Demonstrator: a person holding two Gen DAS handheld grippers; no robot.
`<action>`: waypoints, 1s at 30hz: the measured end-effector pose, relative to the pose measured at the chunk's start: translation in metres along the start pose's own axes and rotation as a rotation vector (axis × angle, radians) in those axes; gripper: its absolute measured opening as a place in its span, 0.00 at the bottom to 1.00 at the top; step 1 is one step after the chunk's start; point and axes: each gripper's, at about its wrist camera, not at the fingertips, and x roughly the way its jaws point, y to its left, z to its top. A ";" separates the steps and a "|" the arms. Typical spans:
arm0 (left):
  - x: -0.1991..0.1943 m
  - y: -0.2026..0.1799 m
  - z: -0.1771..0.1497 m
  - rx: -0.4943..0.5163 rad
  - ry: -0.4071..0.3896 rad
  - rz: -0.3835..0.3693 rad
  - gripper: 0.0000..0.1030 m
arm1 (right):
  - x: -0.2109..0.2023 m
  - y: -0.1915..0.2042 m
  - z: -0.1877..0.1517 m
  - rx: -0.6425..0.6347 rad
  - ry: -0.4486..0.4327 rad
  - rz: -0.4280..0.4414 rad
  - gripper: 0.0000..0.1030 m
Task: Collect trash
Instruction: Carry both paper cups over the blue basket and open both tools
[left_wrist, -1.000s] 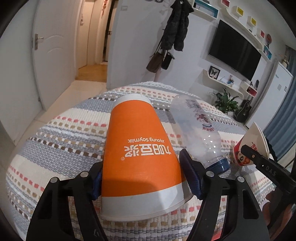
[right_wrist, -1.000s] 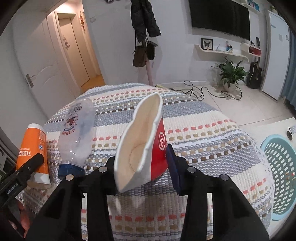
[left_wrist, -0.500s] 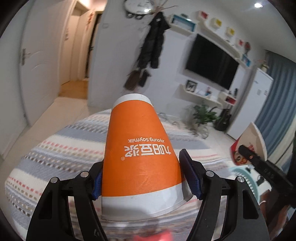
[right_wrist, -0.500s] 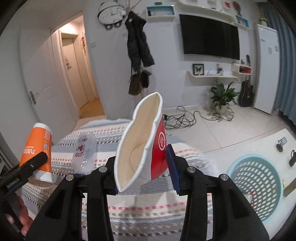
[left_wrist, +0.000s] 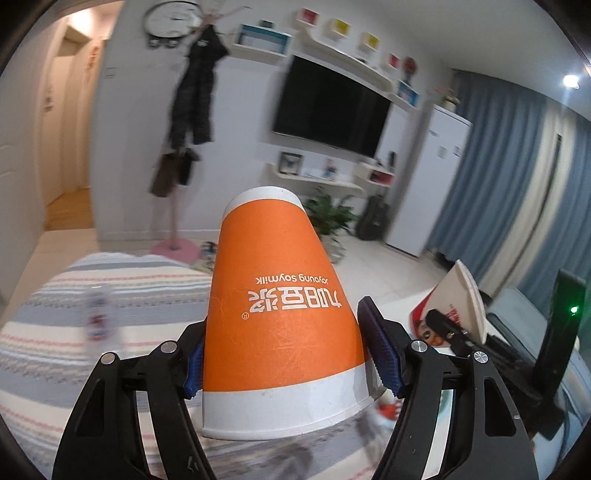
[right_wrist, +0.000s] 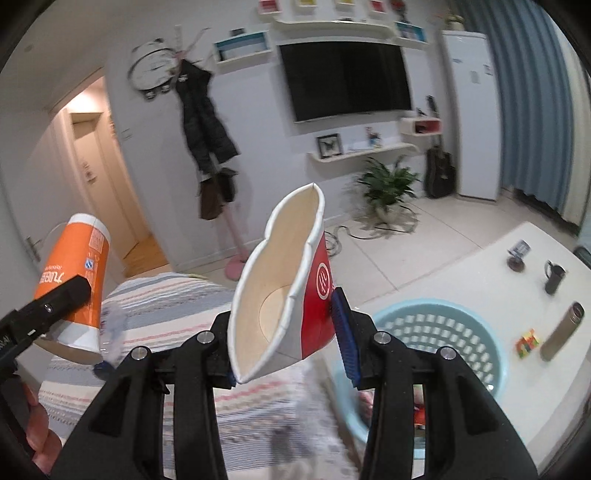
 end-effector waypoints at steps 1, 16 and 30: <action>0.010 -0.015 -0.001 0.011 0.014 -0.028 0.67 | 0.001 -0.014 -0.001 0.015 0.010 -0.019 0.37; 0.146 -0.089 -0.053 0.018 0.308 -0.245 0.67 | 0.077 -0.163 -0.068 0.268 0.315 -0.241 0.38; 0.190 -0.101 -0.084 0.021 0.436 -0.259 0.69 | 0.096 -0.196 -0.099 0.321 0.411 -0.267 0.49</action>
